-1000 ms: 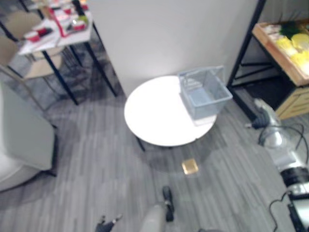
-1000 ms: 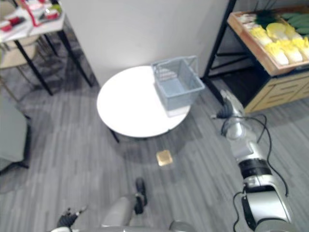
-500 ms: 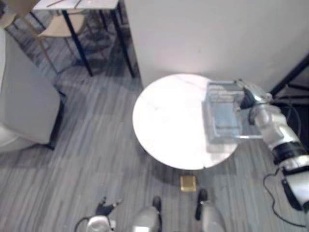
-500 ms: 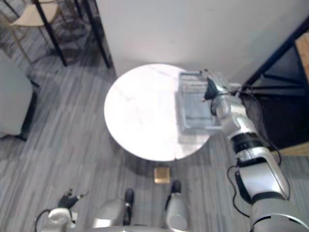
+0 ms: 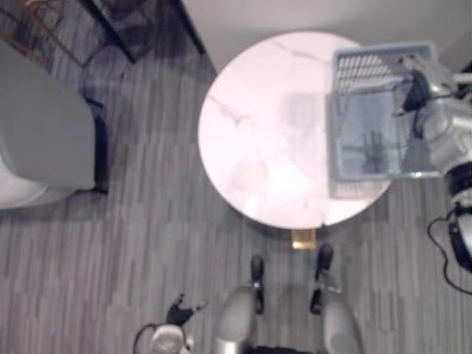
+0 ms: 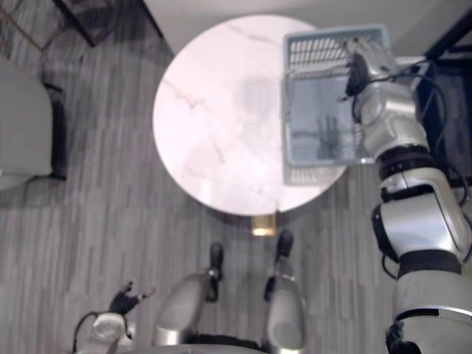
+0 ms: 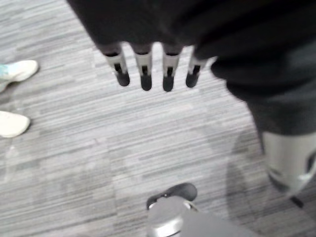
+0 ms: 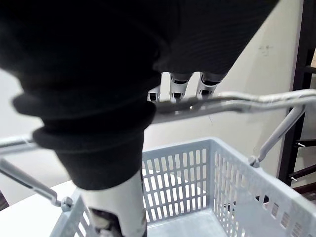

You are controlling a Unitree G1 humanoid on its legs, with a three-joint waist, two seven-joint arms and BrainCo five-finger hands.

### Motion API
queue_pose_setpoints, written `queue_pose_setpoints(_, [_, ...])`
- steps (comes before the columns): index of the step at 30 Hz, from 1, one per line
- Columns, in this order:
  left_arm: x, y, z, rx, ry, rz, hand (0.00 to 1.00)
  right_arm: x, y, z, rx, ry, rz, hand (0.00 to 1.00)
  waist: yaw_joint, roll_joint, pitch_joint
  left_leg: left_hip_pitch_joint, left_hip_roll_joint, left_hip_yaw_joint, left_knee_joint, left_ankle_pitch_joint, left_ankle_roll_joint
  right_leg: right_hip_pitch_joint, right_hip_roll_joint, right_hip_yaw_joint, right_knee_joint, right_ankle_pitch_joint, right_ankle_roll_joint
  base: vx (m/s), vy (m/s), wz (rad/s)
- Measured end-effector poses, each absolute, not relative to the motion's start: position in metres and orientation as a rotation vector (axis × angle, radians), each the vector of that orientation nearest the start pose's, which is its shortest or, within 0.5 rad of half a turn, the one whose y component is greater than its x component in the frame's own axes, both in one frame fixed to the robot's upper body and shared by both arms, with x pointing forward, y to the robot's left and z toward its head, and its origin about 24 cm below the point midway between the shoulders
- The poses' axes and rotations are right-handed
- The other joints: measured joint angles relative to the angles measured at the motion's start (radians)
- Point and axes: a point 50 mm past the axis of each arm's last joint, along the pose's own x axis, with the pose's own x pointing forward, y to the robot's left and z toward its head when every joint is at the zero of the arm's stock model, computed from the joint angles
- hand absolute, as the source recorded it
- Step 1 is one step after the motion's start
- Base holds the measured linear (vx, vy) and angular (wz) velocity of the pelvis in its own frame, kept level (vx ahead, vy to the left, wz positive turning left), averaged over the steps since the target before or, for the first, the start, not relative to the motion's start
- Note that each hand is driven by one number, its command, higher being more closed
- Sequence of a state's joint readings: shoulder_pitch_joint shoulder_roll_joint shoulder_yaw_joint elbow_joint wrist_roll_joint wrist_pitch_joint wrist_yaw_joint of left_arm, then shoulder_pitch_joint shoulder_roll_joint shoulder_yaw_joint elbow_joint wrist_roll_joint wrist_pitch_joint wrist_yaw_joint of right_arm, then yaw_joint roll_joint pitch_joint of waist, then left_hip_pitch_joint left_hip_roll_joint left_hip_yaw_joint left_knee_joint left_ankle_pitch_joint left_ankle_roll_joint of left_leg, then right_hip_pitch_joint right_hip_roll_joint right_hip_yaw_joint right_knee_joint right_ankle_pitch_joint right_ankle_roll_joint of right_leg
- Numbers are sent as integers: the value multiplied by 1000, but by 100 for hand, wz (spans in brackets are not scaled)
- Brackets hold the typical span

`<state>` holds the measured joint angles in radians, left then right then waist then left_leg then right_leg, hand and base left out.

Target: Pick vegetable in the basket

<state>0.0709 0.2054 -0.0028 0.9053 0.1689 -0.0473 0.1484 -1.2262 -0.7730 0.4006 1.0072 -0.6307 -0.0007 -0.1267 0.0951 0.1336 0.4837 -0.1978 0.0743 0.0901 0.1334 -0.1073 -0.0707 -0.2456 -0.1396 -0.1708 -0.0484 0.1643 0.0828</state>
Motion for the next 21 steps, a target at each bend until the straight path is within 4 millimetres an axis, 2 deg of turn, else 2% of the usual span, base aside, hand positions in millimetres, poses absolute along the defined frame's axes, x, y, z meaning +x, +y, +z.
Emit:
queue_pose_setpoints(1, [132,231,-135,411,911,140,0,396,-279,287,-1466,-177,-416,0,0,3,2,-9,-2,-2,2,1,1,-8,-2,0,0,1,0,-20,22,10])
queue_pose_setpoints(2, [132,228,-136,409,913,131,0,396,-279,297,-1463,-202,-441,100,-1,10,5,-29,-7,-8,8,1,2,-21,-5,0,-3,10,4,-18,28,7])
queue_pose_setpoints(6, [145,221,-133,416,875,96,0,387,-292,326,-1504,-229,-539,100,13,31,12,-89,-16,-20,17,9,12,-71,-14,0,-9,41,8,-33,35,8])
queue_pose_setpoints(7, [153,219,-131,421,859,86,0,383,-298,334,-1525,-229,-572,100,19,38,14,-115,-16,-23,24,12,13,-87,-12,2,-23,65,7,-37,29,7])
queue_pose_setpoints(9, [165,214,-128,432,828,61,0,376,-308,343,-1536,-236,-629,100,20,45,17,-150,-24,-40,38,14,15,-102,-20,-1,-29,71,10,-45,38,23])
queue_pose_setpoints(12, [173,206,-126,417,802,38,0,373,-317,342,-1542,-210,-651,100,20,45,17,-163,-27,-53,46,18,16,-103,-22,-10,-30,73,9,-21,19,18])
queue_pose_setpoints(15, [172,195,-128,388,802,21,0,373,-320,333,-1547,-186,-640,100,19,44,17,-147,-29,-54,45,22,16,-87,-21,-9,-29,77,7,9,12,2])
queue_pose_setpoints(17, [173,189,-128,387,798,-4,0,374,-324,316,-1558,-141,-603,100,18,44,17,-109,-28,-50,40,21,16,-55,-19,-5,-29,77,7,36,25,-7])
queue_pose_setpoints(19, [175,186,-127,395,787,-27,0,375,-327,293,-1549,-95,-547,100,13,41,18,-57,-26,-43,25,21,16,-17,-16,12,-23,77,7,19,33,-10])
queue_pose_setpoints(21, [181,183,-122,395,754,-40,0,370,-330,258,-1487,-59,-474,100,-20,35,21,7,-24,-30,14,17,20,24,-15,29,0,75,7,6,57,-17])
